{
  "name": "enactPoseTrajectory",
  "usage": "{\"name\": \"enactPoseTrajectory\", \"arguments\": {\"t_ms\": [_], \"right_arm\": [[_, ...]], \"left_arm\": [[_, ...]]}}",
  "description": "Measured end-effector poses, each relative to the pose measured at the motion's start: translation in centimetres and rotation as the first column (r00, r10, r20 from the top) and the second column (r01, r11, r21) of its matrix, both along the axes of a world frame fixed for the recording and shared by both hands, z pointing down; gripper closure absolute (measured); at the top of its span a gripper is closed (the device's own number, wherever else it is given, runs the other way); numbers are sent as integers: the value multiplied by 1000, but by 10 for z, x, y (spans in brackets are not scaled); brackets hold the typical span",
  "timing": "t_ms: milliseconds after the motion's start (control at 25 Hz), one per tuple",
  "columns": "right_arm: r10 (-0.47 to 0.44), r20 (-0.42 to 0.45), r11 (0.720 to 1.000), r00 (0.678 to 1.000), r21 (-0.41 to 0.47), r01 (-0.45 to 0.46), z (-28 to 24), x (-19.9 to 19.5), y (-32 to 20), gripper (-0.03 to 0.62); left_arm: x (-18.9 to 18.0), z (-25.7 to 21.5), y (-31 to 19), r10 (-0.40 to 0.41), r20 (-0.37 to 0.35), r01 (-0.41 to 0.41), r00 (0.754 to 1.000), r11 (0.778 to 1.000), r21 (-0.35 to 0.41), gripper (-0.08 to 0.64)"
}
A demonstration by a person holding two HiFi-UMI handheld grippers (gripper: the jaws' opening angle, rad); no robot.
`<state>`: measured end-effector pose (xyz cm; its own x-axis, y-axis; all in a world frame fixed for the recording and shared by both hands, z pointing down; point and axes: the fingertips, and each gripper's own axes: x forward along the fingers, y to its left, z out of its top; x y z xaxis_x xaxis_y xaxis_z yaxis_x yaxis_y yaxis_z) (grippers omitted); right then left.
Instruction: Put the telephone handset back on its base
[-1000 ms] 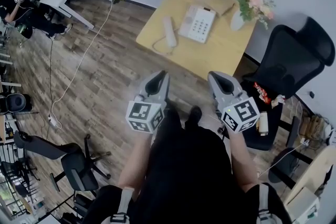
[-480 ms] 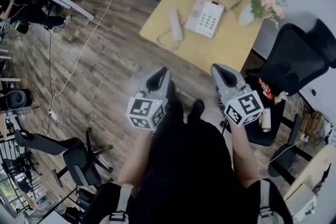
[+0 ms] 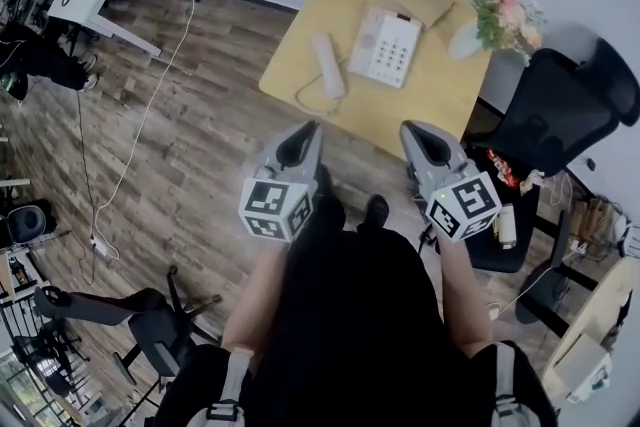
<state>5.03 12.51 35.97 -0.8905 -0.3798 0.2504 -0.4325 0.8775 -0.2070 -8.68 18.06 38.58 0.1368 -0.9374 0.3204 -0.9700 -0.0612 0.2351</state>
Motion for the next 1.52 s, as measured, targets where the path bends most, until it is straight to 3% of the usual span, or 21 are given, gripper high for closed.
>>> {"name": "enactPoseTrajectory", "arguments": {"t_ms": [400, 880, 1520], "right_arm": [[66, -30, 998, 997, 6, -66, 1, -48, -30, 589], [120, -68, 992, 990, -18, -122, 17, -108, -31, 589], [129, -118, 987, 985, -76, -139, 42, -111, -47, 589]], "left_arm": [[-48, 3, -44, 78, -19, -78, 997, 997, 5, 517], [-101, 20, -58, 162, -33, -163, 986, 986, -21, 517], [-106, 61, -78, 164, -76, -171, 984, 980, -103, 515]]}}
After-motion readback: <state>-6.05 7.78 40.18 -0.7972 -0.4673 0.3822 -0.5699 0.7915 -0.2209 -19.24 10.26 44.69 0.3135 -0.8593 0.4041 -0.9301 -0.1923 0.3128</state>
